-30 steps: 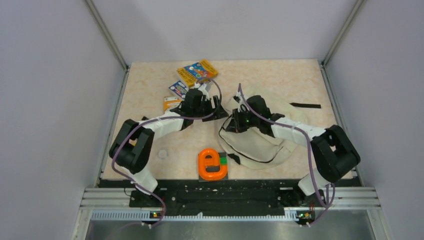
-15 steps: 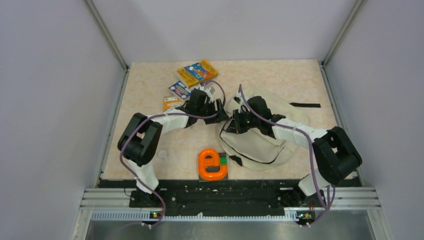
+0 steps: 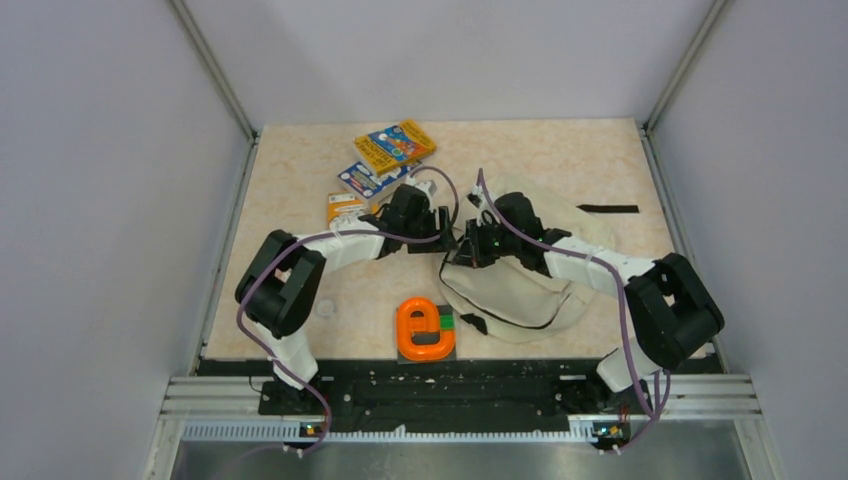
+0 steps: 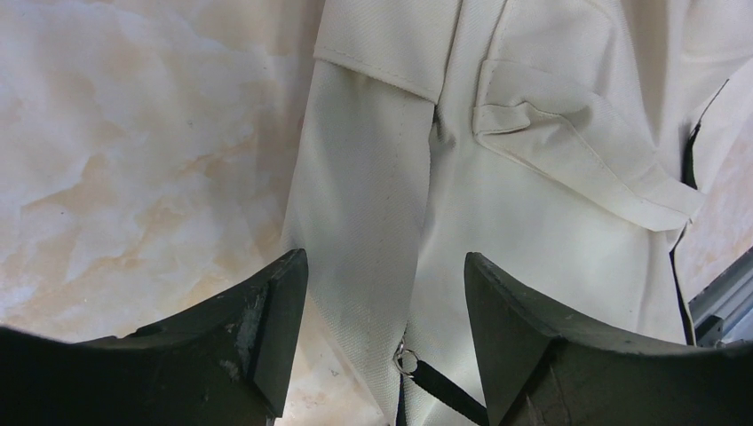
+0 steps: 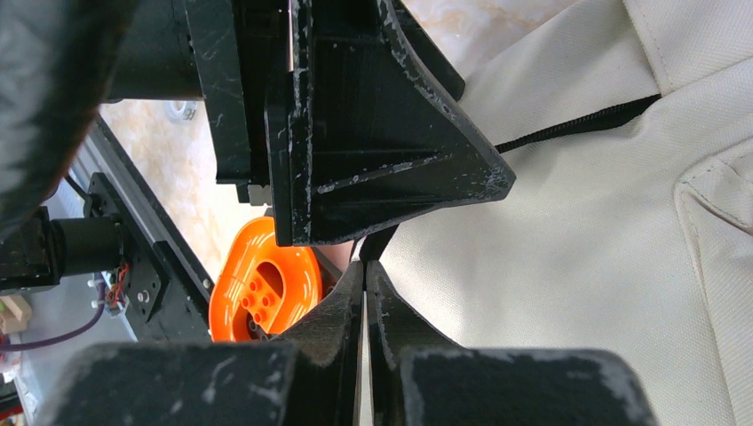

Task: Pack the student bag
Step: Unzip the student bag at the center of the board.

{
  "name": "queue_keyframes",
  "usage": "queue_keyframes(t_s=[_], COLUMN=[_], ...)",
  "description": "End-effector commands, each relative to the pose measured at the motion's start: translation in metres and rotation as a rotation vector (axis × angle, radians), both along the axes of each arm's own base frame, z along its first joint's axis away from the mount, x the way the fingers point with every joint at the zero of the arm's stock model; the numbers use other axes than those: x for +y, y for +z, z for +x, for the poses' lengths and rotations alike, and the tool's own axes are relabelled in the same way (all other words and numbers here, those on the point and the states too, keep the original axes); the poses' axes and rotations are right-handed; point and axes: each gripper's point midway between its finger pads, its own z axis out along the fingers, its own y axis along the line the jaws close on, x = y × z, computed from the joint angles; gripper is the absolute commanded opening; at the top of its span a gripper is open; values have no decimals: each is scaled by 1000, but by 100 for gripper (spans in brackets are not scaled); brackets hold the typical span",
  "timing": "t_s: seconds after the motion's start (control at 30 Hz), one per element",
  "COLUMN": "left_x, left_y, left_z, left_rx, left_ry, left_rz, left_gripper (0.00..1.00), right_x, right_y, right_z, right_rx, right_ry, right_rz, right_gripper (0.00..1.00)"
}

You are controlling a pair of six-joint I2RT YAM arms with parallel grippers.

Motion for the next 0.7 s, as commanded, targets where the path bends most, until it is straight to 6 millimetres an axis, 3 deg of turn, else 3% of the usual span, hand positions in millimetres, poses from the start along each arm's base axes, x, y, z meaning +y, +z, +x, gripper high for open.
queue_keyframes(t_s=[0.0, 0.2, 0.37, 0.5, 0.67], left_x=[10, 20, 3, -7, -14], left_y=[10, 11, 10, 10, 16], left_z=[2, 1, -3, -1, 3], left_rx=[-41, -67, -49, -39, -55], left_ry=[33, 54, 14, 0, -11], left_rz=[62, 135, 48, 3, -25], left_gripper=[71, 72, 70, 60, 38], right_x=[7, 7, 8, 10, 14], right_y=[18, 16, 16, 13, 9], right_z=[0, -1, -2, -6, -15], right_rx=[-48, -43, -37, -30, -37], right_ry=[31, 30, 34, 57, 85], right_rz=[36, 37, 42, 34, 11], right_gripper=[0, 0, 0, 0, 0])
